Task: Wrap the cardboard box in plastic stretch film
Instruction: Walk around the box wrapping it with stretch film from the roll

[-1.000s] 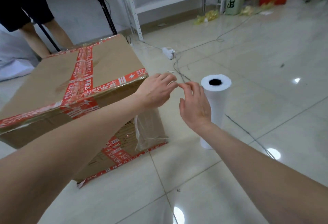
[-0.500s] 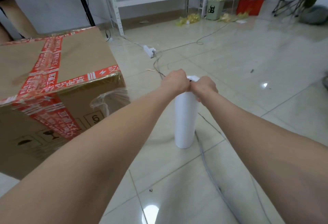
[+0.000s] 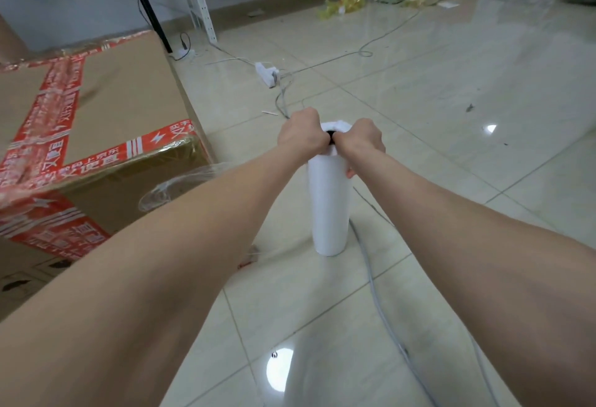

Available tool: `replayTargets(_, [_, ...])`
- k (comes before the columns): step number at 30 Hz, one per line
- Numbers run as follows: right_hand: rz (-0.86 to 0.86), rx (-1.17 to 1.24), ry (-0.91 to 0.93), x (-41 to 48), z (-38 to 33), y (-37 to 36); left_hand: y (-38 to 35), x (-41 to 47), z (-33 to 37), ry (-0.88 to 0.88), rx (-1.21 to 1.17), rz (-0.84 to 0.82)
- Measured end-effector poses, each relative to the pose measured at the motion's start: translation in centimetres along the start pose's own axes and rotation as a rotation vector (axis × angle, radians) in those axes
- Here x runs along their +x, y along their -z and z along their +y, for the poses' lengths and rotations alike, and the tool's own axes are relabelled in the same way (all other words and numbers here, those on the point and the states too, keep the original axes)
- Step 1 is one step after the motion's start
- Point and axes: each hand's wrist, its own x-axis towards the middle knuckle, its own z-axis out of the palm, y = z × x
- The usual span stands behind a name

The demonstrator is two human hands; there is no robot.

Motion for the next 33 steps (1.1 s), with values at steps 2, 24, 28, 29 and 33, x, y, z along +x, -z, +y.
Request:
replayTargets(2, [0.002,-0.001,0.003,0.8,-0.6,-0.7,0.3,0.9,-0.4,0.035,-0.016,0.023])
replayTargets(24, [-0.004,-0.513,-0.141,0.2,-5.8,-1.5,4.6,0.1,-1.1,0.291,-0.065,-0.237])
replayTargets(28, [-0.057,-0.530,-0.130,1.0,-5.6,-1.1,4.8,1.4,-0.2,0.354,-0.055,-0.283])
replayTargets(29, [-0.067,-0.530,-0.134,1.7,-5.7,-0.8,4.8,2.0,0.2,0.364,-0.048,-0.292])
replayTargets(33, [-0.182,-0.535,-0.159,4.1,-6.6,0.4,5.0,3.8,1.6,0.351,0.031,-0.322])
